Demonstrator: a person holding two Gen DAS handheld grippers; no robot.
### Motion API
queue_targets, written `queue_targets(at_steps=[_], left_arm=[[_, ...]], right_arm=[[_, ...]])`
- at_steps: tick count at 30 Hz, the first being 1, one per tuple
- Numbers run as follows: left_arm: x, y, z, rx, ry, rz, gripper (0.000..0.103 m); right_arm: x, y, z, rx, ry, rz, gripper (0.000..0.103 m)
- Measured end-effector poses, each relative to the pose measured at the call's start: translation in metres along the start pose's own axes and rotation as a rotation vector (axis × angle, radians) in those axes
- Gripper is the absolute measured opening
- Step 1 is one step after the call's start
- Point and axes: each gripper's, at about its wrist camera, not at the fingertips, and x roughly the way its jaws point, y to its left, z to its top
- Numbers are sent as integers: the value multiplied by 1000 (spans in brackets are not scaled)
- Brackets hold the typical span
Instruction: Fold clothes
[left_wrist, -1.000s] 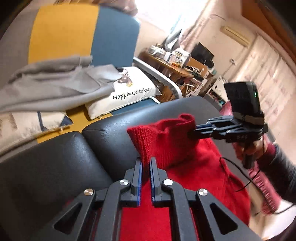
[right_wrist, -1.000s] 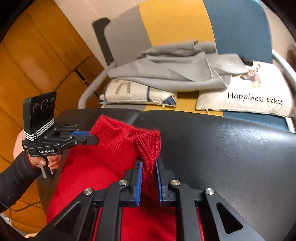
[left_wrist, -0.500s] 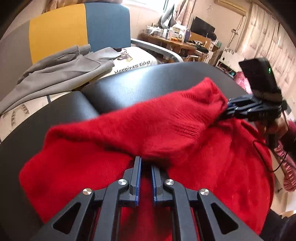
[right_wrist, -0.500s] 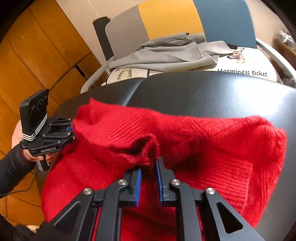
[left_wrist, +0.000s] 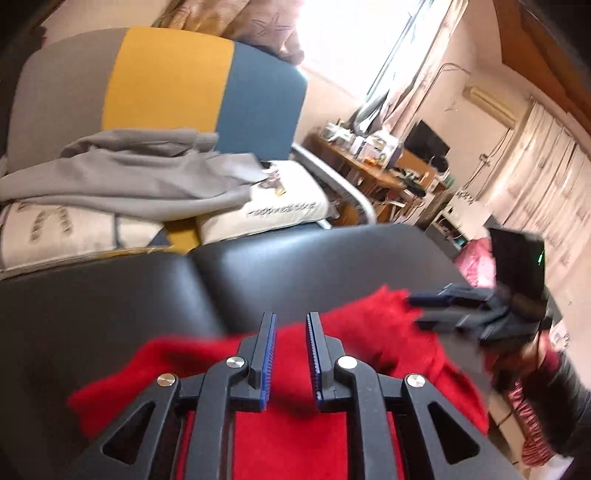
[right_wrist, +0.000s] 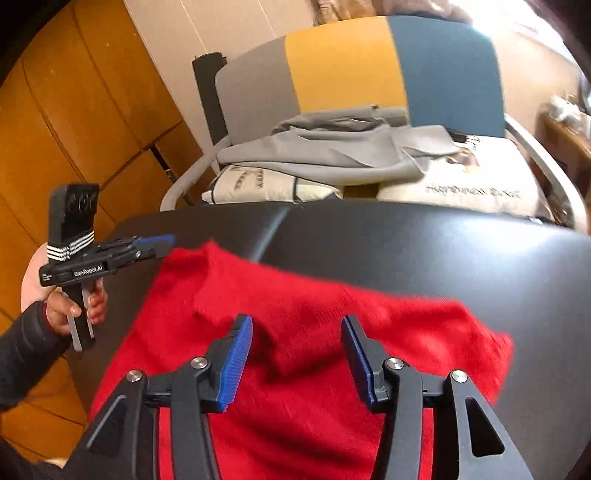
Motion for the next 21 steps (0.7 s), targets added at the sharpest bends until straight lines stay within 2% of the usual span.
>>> queue_targets(at_steps=[1, 4, 6, 8, 11, 14, 17, 21], left_arm=[[10, -2, 5, -5, 10, -3, 18], [50, -11, 5, 34, 115, -4, 18], [71, -13, -14, 96, 211, 19, 18], [78, -10, -40, 154, 280, 53, 18], [65, -4, -61, 196, 237, 43, 20], [62, -4, -71, 221, 198, 61, 19], [61, -7, -74, 209, 175, 85, 19], [58, -14, -80, 235, 164, 121, 19]], right_arm=[[7, 4, 7, -8, 5, -4, 52], [47, 16, 21, -47, 84, -45, 51], [66, 17, 16, -77, 152, -71, 51], [63, 10, -4, -79, 169, -69, 51], [58, -1, -33, -80, 191, -64, 51], [50, -5, -56, -88, 105, -54, 51], [52, 3, -66, -130, 43, -95, 51], [50, -3, -61, -94, 34, -66, 52]])
